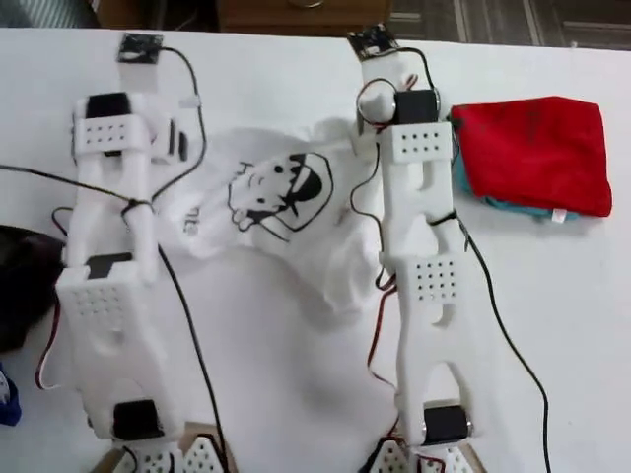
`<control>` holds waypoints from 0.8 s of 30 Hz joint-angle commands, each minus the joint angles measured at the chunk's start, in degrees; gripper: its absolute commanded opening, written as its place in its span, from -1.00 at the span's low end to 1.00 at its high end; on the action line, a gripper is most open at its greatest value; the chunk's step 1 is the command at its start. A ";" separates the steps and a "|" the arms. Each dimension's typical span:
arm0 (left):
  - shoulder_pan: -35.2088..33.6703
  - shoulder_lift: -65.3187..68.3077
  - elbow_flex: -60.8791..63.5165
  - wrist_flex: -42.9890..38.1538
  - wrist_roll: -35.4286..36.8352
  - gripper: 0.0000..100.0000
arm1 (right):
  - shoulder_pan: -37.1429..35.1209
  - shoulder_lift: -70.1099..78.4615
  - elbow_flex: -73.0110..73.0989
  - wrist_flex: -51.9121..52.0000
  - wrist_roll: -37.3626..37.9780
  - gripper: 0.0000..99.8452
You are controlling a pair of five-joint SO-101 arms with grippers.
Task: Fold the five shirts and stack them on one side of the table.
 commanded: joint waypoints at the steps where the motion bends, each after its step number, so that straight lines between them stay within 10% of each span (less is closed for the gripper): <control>1: 0.79 -0.26 -0.75 -0.88 0.79 -0.62 | -3.38 -12.09 9.93 1.63 0.18 -0.96; 24: 10.02 0.53 -10.51 5.36 4.04 -0.61 | -6.73 -87.34 128.97 -32.22 6.59 -0.96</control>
